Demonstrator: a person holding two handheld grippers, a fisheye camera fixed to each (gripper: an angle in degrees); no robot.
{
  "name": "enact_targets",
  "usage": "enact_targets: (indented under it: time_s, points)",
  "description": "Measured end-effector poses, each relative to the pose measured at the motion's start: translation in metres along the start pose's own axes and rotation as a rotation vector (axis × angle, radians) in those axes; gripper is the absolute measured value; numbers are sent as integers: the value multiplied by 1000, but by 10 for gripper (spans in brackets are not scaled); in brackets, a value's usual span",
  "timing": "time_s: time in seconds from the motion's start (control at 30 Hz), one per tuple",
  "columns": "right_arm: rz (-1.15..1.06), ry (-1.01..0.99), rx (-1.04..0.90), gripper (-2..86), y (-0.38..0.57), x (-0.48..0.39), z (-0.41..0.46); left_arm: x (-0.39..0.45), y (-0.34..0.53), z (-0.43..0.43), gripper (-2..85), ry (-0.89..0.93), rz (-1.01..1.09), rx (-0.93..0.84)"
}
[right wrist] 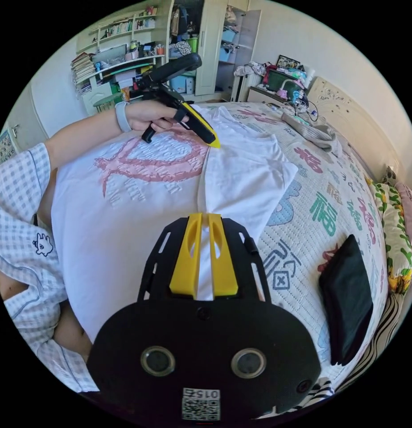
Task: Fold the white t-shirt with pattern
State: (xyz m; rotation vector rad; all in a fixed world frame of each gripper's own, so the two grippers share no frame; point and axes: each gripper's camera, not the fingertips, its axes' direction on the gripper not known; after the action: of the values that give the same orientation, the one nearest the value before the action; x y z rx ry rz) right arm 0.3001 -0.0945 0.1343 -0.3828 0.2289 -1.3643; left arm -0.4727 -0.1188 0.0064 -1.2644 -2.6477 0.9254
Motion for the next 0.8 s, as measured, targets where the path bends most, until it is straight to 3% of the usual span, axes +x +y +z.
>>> enact_targets:
  time_s: [0.27, 0.37, 0.47, 0.6, 0.8]
  points:
    - [7, -66, -95, 39, -22, 9, -1, -12, 35, 3, -2, 13, 15, 19]
    - [22, -145, -11, 47, -29, 15, -23, -20, 50, -3, 7, 16, 5, 10]
    - [36, -229, 201, 47, -35, 19, -65, -36, 87, -39, 20, 35, -6, 74]
    - [62, -262, 373, 52, -66, 5, -98, -103, 177, -130, 57, 31, -142, 221]
    - [22, -247, 244, 59, -201, -45, -69, -241, 367, -216, 90, 10, -507, 456]
